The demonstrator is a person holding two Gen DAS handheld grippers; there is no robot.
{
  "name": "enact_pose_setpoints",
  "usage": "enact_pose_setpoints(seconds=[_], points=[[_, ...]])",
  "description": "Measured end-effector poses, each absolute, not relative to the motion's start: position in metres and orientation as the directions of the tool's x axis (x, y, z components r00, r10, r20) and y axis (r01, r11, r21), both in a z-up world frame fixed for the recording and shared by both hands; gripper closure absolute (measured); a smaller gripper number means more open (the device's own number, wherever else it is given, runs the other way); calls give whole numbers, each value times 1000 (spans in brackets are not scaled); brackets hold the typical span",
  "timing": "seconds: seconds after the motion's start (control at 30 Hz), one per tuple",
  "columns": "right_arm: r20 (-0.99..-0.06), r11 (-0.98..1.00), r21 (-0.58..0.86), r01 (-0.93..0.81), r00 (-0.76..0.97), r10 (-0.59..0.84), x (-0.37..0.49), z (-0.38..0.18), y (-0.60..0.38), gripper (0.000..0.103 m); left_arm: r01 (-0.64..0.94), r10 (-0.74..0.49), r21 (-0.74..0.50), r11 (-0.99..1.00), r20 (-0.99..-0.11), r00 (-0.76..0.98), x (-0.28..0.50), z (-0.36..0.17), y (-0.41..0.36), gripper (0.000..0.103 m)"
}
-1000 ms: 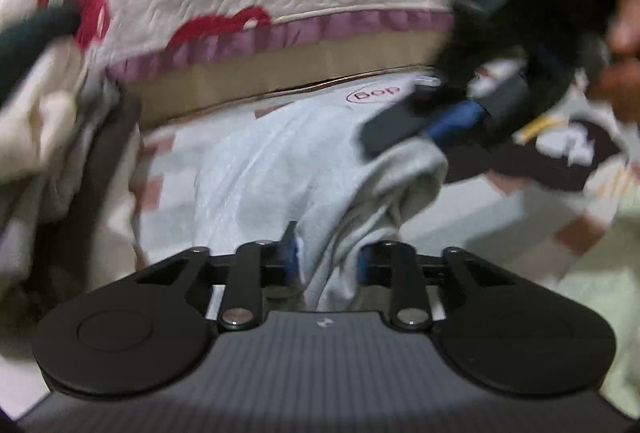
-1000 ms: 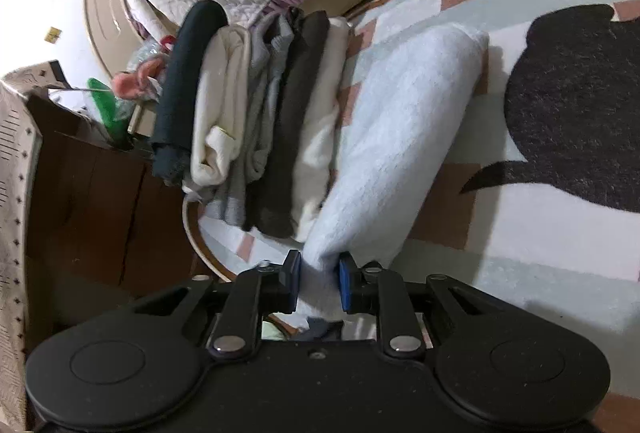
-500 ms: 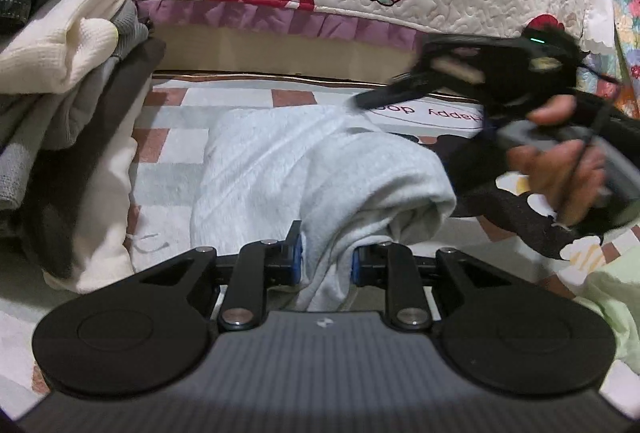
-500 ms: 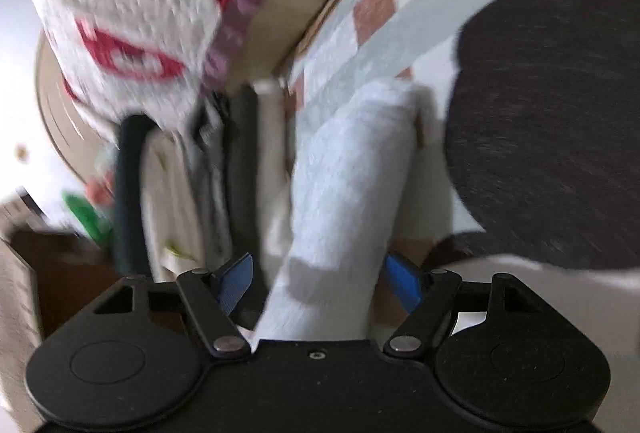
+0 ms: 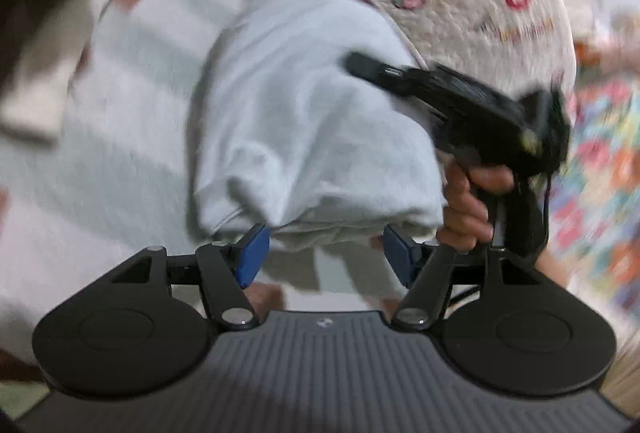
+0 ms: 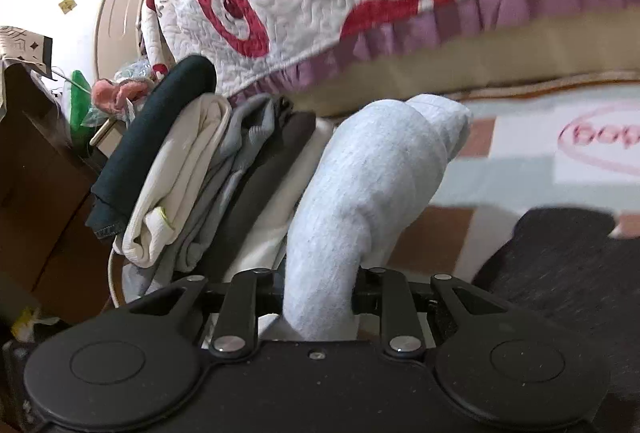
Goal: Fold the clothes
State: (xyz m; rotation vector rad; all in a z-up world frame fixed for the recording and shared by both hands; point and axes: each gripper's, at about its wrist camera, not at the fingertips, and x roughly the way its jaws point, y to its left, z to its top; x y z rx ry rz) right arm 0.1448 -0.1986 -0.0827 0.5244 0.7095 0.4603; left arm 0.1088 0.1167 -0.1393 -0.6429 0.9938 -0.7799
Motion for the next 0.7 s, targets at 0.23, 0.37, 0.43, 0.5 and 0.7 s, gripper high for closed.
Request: enact_pose_setpoints(seconds=[0.23, 0.37, 0.43, 0.5, 0.7], points=[[-442, 783, 565, -260, 707, 553, 124, -49, -200, 76, 87, -822, -873, 481, -414, 390, 121, -164, 134, 39], [-416, 761, 576, -299, 694, 588, 114, -25, -190, 76, 69, -811, -893, 445, -369, 455, 123, -162, 143, 38], [-395, 741, 591, -319, 686, 611, 112, -12, -184, 76, 74, -807, -903, 423, -339, 483, 122, -159, 150, 36], [-371, 721, 601, -344, 680, 633, 109, 2, -179, 76, 121, -809, -905, 409, -298, 506, 119, -146, 154, 32], [-310, 696, 538, -476, 656, 688, 99, 65, -149, 76, 286, -811, -881, 378, -165, 561, 107, -100, 167, 31]])
